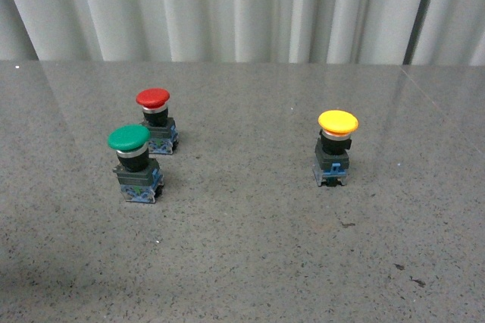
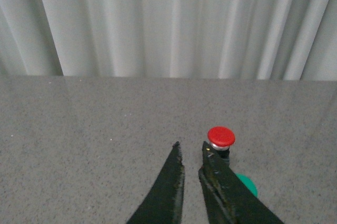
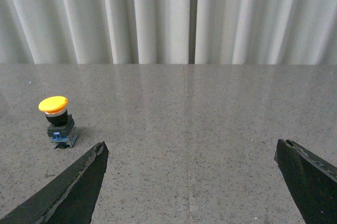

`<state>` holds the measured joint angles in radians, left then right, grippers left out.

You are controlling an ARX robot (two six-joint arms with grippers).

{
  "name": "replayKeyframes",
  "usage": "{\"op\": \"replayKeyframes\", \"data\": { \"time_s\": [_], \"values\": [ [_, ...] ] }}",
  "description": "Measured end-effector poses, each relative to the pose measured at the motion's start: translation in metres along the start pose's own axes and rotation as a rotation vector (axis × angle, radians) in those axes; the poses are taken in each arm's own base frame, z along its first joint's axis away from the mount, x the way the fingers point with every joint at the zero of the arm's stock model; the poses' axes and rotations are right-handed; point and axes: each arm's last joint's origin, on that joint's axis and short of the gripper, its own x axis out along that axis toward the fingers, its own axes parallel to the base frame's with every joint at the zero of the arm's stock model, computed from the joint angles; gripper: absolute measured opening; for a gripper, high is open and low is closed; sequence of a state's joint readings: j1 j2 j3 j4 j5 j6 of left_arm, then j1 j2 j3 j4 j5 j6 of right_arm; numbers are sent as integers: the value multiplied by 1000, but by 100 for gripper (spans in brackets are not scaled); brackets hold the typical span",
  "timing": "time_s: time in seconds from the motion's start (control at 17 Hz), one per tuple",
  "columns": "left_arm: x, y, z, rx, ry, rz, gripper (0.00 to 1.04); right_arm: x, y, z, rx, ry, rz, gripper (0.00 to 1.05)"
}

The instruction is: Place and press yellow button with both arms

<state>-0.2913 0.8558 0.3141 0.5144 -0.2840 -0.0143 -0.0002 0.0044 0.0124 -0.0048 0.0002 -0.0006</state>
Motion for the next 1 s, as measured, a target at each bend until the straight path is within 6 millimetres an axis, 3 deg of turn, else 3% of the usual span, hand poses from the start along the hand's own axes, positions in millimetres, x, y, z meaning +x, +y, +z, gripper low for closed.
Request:
{"op": "replayKeyframes", "data": {
  "time_s": [0.06,0.24,0.41,1.0],
  "values": [
    [-7,8,-6,-6,-12,10,2,0,0,0,0,0,0,98],
    [-34,31,-33,-7,-21,12,2,0,0,0,0,0,0,98],
    [-46,46,-45,-8,-19,30,2,0,0,0,0,0,0,98],
    [-63,45,-56,-7,-39,5,2,0,0,0,0,0,1,98]
  ]
}}
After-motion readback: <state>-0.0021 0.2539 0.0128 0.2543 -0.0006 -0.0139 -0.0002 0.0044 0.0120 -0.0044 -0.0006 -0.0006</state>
